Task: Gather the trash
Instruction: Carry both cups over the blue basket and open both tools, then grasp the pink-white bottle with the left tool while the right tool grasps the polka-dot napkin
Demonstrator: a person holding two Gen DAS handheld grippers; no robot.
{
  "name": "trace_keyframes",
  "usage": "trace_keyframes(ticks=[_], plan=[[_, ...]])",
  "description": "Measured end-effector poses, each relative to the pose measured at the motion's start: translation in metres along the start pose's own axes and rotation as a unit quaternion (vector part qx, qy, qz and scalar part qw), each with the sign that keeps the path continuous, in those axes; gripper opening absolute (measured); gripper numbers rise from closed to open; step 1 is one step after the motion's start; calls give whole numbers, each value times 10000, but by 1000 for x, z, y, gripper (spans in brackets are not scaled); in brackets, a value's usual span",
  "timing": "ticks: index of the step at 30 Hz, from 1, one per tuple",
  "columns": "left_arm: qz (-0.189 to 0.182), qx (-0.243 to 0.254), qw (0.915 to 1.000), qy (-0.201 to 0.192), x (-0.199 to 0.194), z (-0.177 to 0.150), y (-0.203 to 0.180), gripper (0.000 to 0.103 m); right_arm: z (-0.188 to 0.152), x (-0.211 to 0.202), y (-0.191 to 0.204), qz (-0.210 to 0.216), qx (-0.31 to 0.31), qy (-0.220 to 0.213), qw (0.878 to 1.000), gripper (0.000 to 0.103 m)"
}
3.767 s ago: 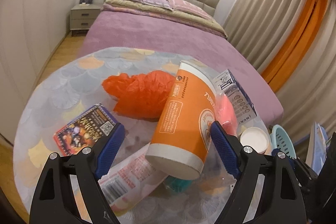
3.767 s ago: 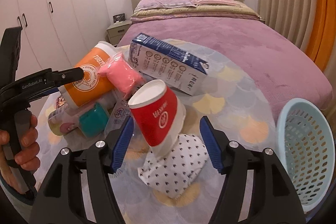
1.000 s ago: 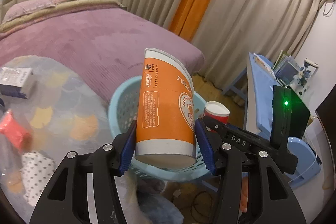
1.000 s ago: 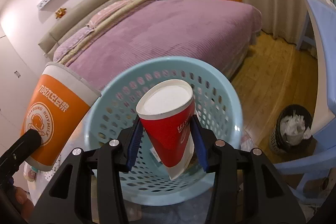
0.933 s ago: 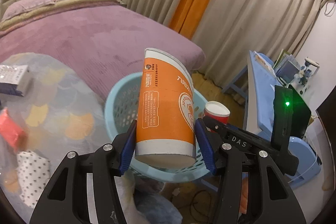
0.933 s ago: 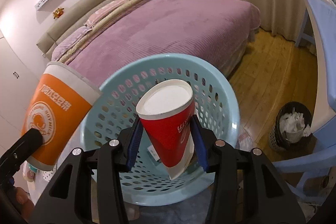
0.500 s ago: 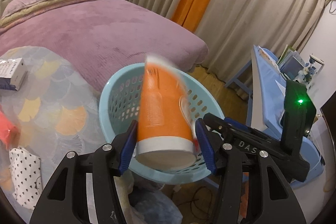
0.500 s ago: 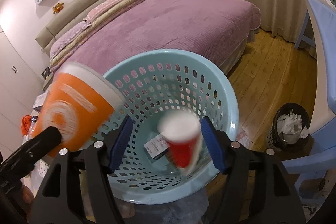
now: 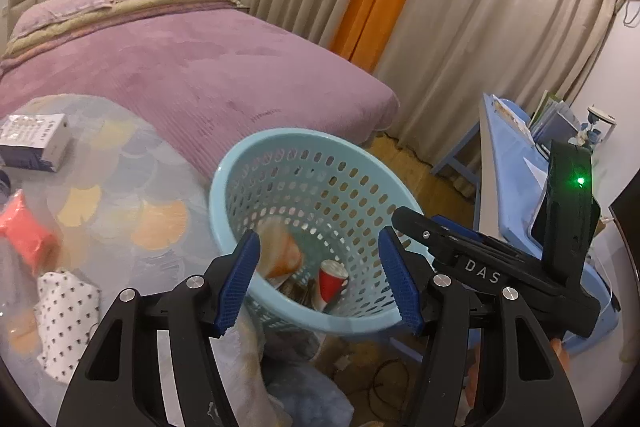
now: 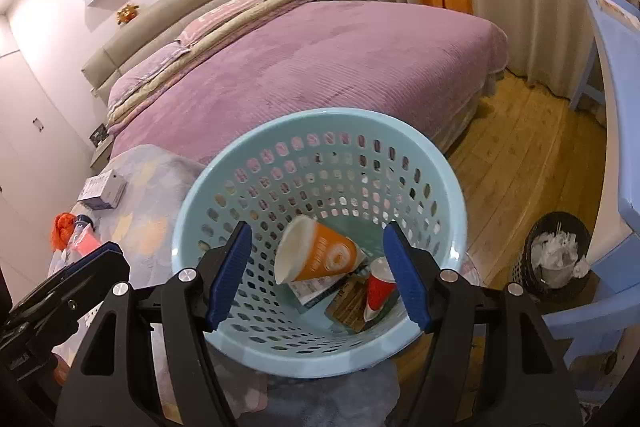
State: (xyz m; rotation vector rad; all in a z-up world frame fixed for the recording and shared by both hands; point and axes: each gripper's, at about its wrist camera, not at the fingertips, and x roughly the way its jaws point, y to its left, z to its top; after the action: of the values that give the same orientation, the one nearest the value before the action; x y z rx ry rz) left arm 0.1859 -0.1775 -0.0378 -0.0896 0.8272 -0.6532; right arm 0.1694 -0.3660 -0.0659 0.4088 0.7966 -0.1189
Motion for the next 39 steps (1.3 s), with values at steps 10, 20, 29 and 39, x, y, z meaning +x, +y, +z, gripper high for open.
trace_keyframes(ticks=[10, 20, 29, 39], plan=[[147, -402, 9982, -413, -46, -19, 28, 60, -6, -13, 36, 207, -437, -164, 9987, 64], [803, -741, 9899, -909, -115, -30, 87, 60, -25, -21, 101, 614, -1148, -200, 9913, 64], [1758, -1174, 9710, -1119, -170, -44, 174, 60, -53, -2, 164, 1043, -1484, 222, 9832, 65], [2628, -1185, 9544, -779, -189, -57, 259, 60, -83, 30, 231, 1175, -1880, 716, 9725, 65]])
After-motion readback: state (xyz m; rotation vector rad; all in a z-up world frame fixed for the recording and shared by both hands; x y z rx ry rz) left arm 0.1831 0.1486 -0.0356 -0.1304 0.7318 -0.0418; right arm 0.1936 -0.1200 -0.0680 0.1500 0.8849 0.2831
